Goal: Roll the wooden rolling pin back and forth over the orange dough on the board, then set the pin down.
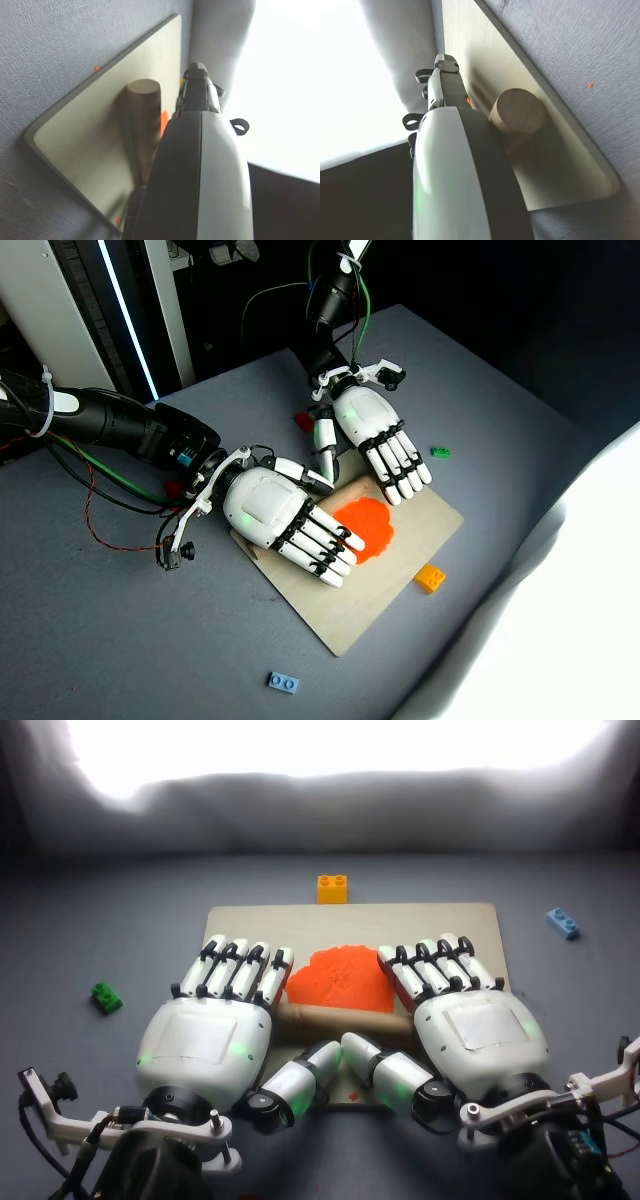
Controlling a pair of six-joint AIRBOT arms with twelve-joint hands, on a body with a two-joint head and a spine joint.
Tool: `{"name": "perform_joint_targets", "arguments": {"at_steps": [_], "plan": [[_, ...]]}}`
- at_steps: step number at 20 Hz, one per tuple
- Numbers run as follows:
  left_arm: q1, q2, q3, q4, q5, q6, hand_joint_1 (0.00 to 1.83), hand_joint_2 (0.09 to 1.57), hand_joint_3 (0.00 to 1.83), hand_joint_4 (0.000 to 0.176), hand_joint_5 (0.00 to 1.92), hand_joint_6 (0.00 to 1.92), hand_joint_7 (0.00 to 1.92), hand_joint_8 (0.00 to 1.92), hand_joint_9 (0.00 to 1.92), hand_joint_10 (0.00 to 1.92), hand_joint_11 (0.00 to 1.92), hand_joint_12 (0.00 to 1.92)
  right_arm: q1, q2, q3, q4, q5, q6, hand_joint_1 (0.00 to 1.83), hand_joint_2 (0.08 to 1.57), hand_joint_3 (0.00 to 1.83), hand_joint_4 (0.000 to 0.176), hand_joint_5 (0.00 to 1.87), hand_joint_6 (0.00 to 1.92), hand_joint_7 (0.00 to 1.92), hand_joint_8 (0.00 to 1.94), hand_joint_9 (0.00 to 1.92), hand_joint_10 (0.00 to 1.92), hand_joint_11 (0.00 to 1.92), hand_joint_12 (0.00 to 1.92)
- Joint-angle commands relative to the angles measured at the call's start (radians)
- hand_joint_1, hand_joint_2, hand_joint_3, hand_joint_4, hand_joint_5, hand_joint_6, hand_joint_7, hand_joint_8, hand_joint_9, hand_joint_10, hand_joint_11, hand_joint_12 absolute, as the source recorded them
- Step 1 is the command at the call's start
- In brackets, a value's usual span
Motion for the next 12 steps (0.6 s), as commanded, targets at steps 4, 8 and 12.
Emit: {"name": "perform_joint_targets", "arguments": {"at_steps": [4, 8, 12], "plan": [[-0.012, -0.004, 0.021, 0.07, -0.074, -0.011, 0.0, 1.32, 0.01, 0.0, 0.08, 0.0, 0.05, 0.0, 0.01, 0.0, 0.0, 0.0, 0.016, -0.002, 0.013, -0.072, 0.07, 0.014, 0.0, 1.27, 0.02, 0.0, 0.15, 0.01, 0.14, 0.0, 0.09, 0.01, 0.0, 0.0], [-0.015, -0.011, 0.037, 0.07, -0.057, -0.018, 0.0, 1.36, 0.03, 0.0, 0.07, 0.0, 0.06, 0.01, 0.01, 0.0, 0.0, 0.0, 0.02, -0.002, 0.022, -0.072, 0.069, 0.019, 0.0, 1.36, 0.06, 0.0, 0.13, 0.0, 0.12, 0.0, 0.07, 0.0, 0.0, 0.0], [-0.024, -0.018, 0.061, 0.069, -0.043, -0.028, 0.0, 1.41, 0.05, 0.0, 0.06, 0.0, 0.06, 0.0, 0.0, 0.0, 0.0, 0.0, 0.028, -0.003, 0.042, -0.072, 0.065, 0.02, 0.0, 1.45, 0.09, 0.0, 0.12, 0.0, 0.11, 0.0, 0.06, 0.0, 0.0, 0.0]]}}
